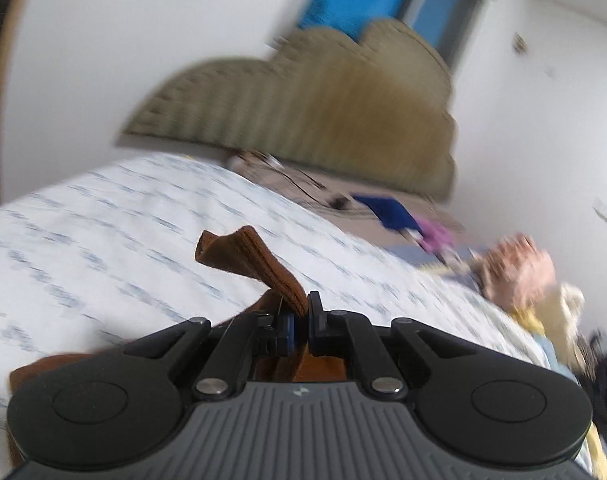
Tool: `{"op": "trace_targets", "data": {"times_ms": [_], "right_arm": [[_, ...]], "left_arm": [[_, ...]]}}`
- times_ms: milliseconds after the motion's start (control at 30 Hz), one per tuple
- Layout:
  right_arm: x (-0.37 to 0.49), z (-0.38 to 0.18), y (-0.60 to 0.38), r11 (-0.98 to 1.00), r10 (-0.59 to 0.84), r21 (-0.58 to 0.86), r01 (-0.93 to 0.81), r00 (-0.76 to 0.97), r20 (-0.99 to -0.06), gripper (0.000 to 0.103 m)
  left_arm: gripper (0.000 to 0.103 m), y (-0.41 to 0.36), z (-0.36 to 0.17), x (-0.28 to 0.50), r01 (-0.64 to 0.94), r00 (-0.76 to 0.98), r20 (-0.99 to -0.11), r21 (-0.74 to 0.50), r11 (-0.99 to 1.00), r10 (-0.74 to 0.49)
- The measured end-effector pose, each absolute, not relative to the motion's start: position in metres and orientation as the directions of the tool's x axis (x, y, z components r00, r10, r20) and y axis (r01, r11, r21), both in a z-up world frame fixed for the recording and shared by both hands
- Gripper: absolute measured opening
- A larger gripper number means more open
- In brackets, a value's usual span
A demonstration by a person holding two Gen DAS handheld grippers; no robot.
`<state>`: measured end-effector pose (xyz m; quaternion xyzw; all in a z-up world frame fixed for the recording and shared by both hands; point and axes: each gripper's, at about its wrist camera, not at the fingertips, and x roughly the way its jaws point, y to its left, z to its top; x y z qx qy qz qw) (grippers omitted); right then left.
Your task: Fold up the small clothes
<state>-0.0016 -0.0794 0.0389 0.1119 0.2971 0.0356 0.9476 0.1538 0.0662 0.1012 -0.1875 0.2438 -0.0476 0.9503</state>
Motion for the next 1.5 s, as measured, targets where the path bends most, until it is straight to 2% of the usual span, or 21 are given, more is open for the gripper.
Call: {"op": "trace_targets", "data": {"times_ms": [400, 867, 1133, 1167, 1233, 1267, 1300, 1433, 1500], "right_arm": [[-0.016, 0.028, -0.114, 0.962, 0.082, 0.262, 0.081, 0.826, -0.558, 0.099], [-0.028, 0.016, -0.139, 0.951, 0.048, 0.277, 0.136, 0.821, -0.568, 0.099], [-0.034, 0.012, -0.146, 0.948, 0.028, 0.273, 0.162, 0.816, -0.578, 0.099], [-0.034, 0.011, -0.146, 0.948, 0.027, 0.272, 0.162, 0.814, -0.58, 0.099], [-0.035, 0.009, -0.146, 0.948, 0.024, 0.27, 0.167, 0.81, -0.586, 0.099], [-0.036, 0.008, -0.146, 0.947, 0.022, 0.27, 0.171, 0.808, -0.588, 0.099], [-0.036, 0.008, -0.147, 0.946, 0.019, 0.27, 0.176, 0.806, -0.591, 0.099], [-0.039, 0.006, -0.148, 0.946, 0.011, 0.267, 0.185, 0.805, -0.593, 0.099], [-0.039, 0.008, -0.149, 0.945, 0.001, 0.265, 0.193, 0.806, -0.592, 0.099]], "left_arm": [[0.006, -0.058, 0.076, 0.161, 0.282, 0.723, -0.554, -0.308, 0.909, -0.412], [0.006, -0.112, 0.06, 0.161, 0.442, 0.613, -0.614, -0.257, 0.86, -0.498], [0.008, -0.128, 0.037, 0.166, 0.499, 0.478, -0.678, -0.314, 0.808, -0.558], [0.012, -0.128, 0.035, 0.168, 0.499, 0.46, -0.684, -0.329, 0.802, -0.567], [0.033, -0.129, 0.032, 0.172, 0.494, 0.423, -0.69, -0.367, 0.788, -0.587], [0.056, -0.128, 0.032, 0.173, 0.49, 0.417, -0.685, -0.384, 0.783, -0.597], [0.07, -0.126, 0.033, 0.171, 0.482, 0.432, -0.672, -0.391, 0.784, -0.601], [0.072, -0.114, 0.056, 0.156, 0.495, 0.515, -0.592, -0.385, 0.779, -0.62], [0.079, -0.101, 0.067, 0.152, 0.479, 0.564, -0.563, -0.373, 0.795, -0.604]]}}
